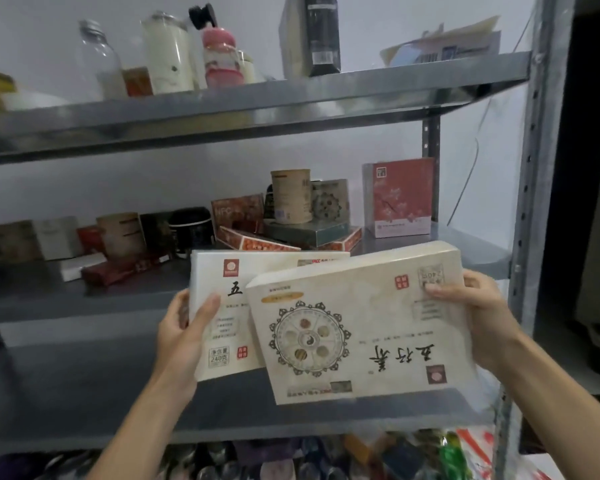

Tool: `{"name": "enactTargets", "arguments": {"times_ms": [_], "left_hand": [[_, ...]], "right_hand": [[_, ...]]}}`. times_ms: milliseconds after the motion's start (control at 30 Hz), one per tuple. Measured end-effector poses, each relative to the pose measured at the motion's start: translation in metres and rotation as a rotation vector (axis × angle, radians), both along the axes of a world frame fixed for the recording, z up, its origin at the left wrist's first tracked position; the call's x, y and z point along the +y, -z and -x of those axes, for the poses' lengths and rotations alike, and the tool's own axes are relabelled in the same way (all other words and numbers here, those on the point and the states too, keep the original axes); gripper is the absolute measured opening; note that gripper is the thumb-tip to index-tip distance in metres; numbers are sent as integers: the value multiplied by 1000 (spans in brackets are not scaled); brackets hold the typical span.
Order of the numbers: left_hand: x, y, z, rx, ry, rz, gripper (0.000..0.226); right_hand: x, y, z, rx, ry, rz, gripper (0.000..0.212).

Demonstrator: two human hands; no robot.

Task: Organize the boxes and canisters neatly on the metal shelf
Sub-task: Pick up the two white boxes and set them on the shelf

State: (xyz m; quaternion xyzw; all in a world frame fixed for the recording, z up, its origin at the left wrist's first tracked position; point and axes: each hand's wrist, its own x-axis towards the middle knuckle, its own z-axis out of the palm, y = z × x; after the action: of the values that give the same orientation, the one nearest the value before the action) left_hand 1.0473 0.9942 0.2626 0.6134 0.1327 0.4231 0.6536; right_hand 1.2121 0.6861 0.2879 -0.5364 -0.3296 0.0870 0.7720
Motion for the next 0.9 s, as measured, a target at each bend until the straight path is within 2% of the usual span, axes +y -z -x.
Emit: {"name": "enactTargets", "arguments": {"times_ms": [233, 333, 433, 633, 767, 900], "left_hand": [[-1, -35, -28, -107, 81, 14, 39], [-6, -46, -44, -138, 117, 20, 46], [-18, -52, -61, -161, 151, 18, 49], [-44, -51, -96, -147, 253, 21, 73], [-57, -49, -123, -120, 316, 8, 50], [-57, -53, -153, -114, 331, -28, 51]], "right_hand": [[6, -31, -28, 26, -64, -23, 51], [2, -38, -38, 65, -84, -69, 32], [-2, -40, -49, 109, -132, -84, 40], [-13, -42, -70, 123, -161, -98, 36], [-17, -49, -86, 131, -164, -81, 37], [-18, -55, -110, 134, -119, -60, 37]]}}
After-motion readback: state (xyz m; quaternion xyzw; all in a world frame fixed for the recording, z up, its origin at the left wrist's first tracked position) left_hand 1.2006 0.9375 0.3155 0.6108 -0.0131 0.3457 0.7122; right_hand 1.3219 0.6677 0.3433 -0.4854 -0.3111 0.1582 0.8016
